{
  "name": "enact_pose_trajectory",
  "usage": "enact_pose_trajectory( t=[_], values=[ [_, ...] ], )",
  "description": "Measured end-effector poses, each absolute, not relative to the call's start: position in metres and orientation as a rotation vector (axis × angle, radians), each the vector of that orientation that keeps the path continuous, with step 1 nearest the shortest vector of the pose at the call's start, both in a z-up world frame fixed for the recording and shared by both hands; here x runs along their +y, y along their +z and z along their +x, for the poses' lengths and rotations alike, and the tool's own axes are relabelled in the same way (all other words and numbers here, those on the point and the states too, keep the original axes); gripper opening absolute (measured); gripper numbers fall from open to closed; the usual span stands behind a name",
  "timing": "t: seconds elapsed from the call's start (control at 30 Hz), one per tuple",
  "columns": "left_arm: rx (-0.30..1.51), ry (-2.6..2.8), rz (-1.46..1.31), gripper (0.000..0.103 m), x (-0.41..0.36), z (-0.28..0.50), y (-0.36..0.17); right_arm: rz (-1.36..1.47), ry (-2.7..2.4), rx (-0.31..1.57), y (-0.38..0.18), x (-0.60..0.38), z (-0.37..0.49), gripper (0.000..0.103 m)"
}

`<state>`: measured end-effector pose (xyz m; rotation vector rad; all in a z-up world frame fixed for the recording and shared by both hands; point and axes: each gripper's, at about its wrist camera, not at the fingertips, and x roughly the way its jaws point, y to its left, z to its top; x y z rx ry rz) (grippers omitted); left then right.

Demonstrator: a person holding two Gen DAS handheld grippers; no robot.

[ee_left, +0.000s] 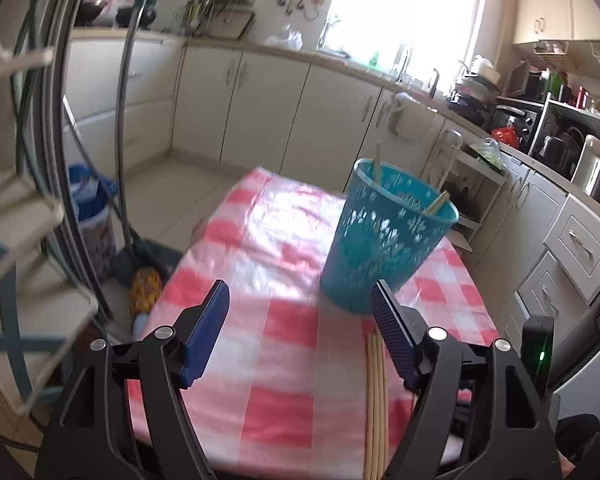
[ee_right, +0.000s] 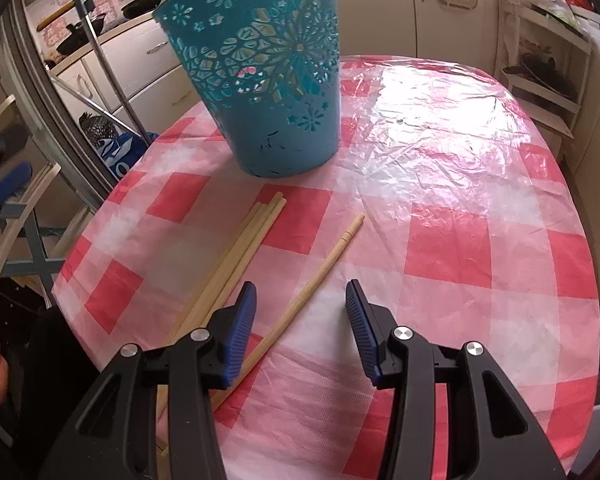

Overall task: Organize utensils
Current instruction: 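Lift the chopstick with the left tool over the teal bin and release it, then close the right tool on a wooden chopstick on the table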

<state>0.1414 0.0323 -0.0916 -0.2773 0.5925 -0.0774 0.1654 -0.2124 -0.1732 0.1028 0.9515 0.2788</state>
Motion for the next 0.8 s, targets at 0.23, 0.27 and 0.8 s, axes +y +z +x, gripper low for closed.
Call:
enact_pose_trajectory(
  t=[0.23, 0.27, 0.8],
  values=[
    [0.632, -0.13, -0.282, 0.073, 0.033, 0.136, -0.107, 0.067, 0.148, 0.974, -0.172, -0.204, 0.169, 0.039],
    [0.639, -0.14, -0.287, 0.073, 0.032, 0.136, -0.11, 0.041, 0.133, 0.974, -0.172, -0.201, 0.17, 0.039],
    [0.635, -0.102, -0.246, 0.073, 0.042, 0.131, -0.168, 0.219, 0.251, 1.035, -0.167, -0.224, 0.17, 0.006]
  ],
)
